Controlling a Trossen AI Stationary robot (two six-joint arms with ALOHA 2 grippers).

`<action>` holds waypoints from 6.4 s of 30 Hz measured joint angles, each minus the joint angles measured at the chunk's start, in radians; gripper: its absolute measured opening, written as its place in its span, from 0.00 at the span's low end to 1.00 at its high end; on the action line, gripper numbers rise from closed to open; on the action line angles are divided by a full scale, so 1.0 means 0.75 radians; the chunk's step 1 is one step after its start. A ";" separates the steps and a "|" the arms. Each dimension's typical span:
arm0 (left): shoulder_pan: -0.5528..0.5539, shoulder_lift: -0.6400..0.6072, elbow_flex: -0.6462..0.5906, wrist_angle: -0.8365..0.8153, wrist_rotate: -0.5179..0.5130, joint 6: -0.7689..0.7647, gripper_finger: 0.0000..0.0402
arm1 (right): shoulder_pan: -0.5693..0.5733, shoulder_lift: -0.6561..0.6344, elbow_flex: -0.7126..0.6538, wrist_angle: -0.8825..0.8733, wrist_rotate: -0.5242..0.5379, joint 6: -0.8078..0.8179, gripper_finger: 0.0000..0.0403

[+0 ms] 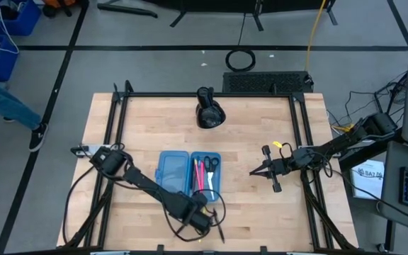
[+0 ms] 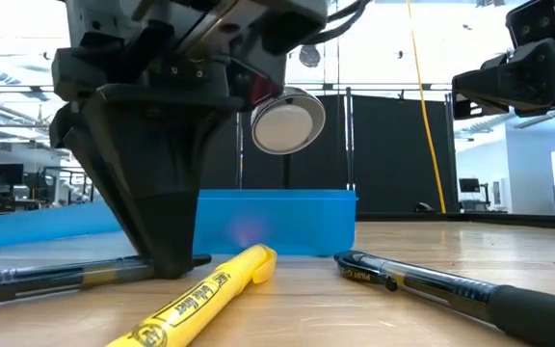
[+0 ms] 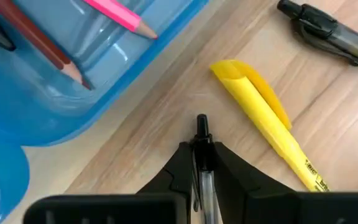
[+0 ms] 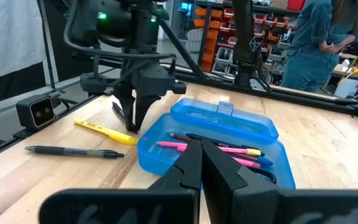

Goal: Pick & place school supplies into a supply box
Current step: Put the left black pen into the blue supply box

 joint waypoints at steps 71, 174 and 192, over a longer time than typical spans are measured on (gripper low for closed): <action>-0.071 -0.042 -0.061 -0.027 -0.121 -0.083 0.08 | 0.000 0.000 0.000 0.011 0.000 0.002 0.00; -0.162 -1.337 -1.819 1.613 -0.234 1.730 0.05 | 0.299 1.354 1.764 -1.521 0.167 1.985 0.41; -0.160 -1.337 -1.819 1.603 -0.176 1.701 0.06 | 0.324 1.415 1.767 -1.696 0.105 2.092 0.41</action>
